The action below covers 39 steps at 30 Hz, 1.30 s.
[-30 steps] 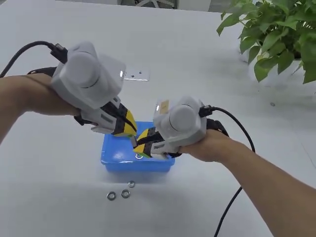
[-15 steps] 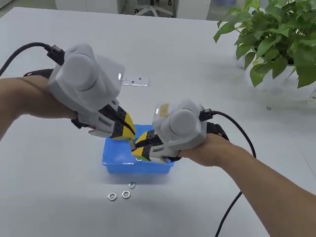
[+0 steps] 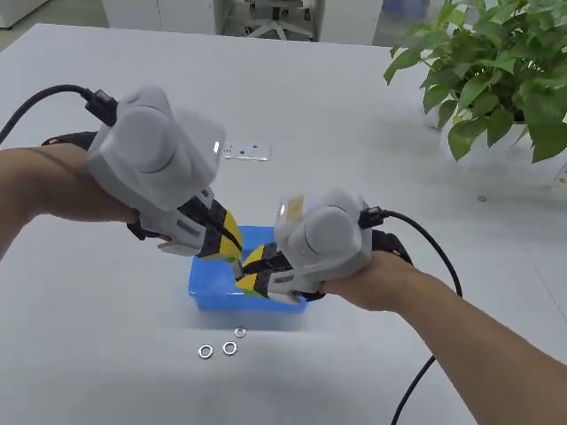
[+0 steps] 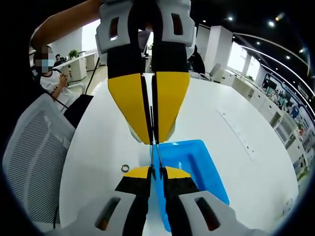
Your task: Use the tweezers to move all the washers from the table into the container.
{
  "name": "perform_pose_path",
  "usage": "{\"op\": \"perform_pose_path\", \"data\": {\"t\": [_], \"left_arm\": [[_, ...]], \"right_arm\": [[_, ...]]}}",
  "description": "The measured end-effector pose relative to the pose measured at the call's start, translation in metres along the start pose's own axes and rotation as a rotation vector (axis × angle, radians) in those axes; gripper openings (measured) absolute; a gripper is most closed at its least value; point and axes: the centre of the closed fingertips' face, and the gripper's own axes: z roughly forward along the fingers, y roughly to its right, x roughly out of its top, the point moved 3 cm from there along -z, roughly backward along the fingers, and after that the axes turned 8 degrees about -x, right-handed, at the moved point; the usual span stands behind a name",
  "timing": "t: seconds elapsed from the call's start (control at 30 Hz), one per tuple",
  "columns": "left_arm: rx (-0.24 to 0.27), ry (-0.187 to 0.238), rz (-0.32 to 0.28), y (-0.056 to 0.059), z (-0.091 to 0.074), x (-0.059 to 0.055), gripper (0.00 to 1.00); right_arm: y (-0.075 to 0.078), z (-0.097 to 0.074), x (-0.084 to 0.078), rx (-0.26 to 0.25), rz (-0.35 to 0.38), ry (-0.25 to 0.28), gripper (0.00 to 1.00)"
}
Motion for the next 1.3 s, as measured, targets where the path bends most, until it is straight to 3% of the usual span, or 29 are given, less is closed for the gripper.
{"op": "perform_pose_path", "data": {"t": [1.3], "left_arm": [[-0.048,-0.023,-0.042,0.031,0.02,-0.022,0.05]], "right_arm": [[-0.04,0.014,-0.017,0.057,0.01,-0.016,0.12]]}}
